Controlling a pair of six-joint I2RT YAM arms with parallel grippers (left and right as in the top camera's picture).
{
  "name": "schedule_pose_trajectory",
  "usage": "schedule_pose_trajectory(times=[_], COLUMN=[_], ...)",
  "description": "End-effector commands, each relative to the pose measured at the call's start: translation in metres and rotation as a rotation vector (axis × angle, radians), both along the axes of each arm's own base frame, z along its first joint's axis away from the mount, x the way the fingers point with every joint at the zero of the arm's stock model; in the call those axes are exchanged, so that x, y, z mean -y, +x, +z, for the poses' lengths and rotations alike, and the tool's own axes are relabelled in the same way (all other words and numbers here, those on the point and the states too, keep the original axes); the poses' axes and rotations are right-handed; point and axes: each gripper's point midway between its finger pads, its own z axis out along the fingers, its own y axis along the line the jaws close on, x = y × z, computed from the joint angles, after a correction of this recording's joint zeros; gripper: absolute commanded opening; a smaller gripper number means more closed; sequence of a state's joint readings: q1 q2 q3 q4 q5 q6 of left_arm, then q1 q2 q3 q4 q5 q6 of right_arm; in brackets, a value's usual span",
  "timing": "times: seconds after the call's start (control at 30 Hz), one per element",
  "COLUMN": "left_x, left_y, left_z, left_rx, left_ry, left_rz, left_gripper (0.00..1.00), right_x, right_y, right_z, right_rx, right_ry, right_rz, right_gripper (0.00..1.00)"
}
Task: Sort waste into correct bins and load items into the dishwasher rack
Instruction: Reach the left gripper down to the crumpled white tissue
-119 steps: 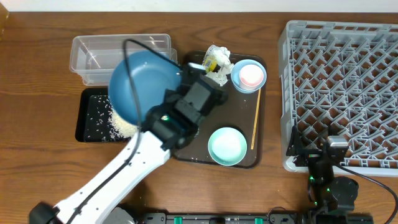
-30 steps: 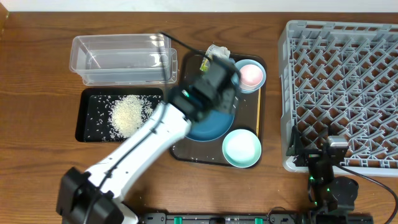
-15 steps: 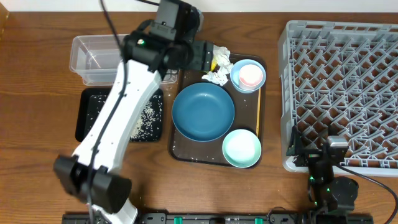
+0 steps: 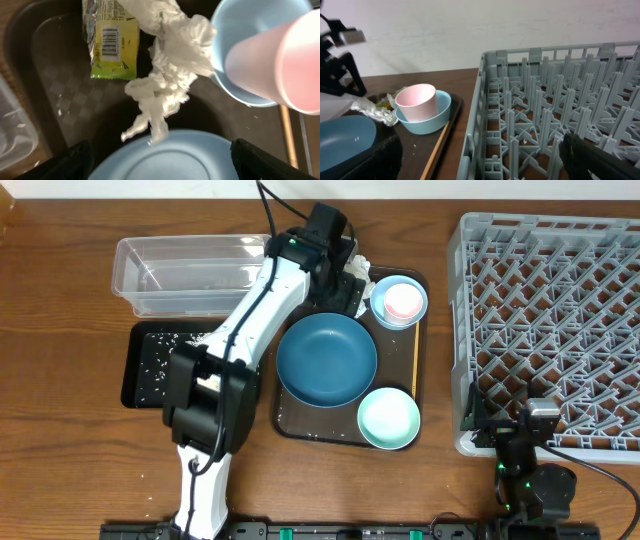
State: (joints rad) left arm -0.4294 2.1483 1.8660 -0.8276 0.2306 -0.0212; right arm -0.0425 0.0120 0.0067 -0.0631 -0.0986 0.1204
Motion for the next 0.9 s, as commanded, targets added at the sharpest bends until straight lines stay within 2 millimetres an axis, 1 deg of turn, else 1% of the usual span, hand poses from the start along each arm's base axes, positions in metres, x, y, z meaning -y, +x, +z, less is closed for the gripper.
schedule_pose_trajectory(times=[0.0,0.17,0.27,0.4,0.5,0.6,0.77,0.83,0.87], left_x=[0.002,0.004,0.004,0.005,0.004,0.004,0.002,0.001,0.001], left_y=[0.007,0.017,0.015,0.014,0.013,0.013,0.014,0.014,0.014], left_z=[-0.001,-0.010,-0.016,-0.030,-0.042,-0.047,-0.047,-0.047,-0.047], left_rx=[0.025,0.049,0.028,0.003,-0.018,-0.025,-0.019,-0.018,-0.018], left_ry=[-0.001,0.002,0.001,0.011,0.026,0.029,0.042,0.048,0.048], left_rz=[-0.013,-0.007,0.013,0.016,0.016,0.017,0.022,0.024,0.024], left_gripper=[0.90,0.89,0.88,0.82,0.81,0.80,0.66,0.57,0.52], right_x=[0.002,0.002,0.002,0.002,0.002,0.002,0.002,0.002,0.002], right_y=[0.000,0.000,0.000,0.000,0.000,0.000,0.000,0.000,0.000], right_z=[0.000,0.000,0.000,0.000,0.000,0.000,0.000,0.000,0.000], right_rx=[0.001,0.001,0.001,0.001,0.001,0.001,0.001,0.001,0.001], right_ry=[-0.013,-0.013,-0.013,-0.013,-0.013,-0.013,-0.012,-0.012,-0.013], right_rz=[-0.006,-0.006,-0.006,-0.006,-0.005,-0.006,-0.006,-0.006,-0.006], right_gripper=[0.99,0.99,0.99,0.99,0.99,0.99,0.99,0.99,0.99])
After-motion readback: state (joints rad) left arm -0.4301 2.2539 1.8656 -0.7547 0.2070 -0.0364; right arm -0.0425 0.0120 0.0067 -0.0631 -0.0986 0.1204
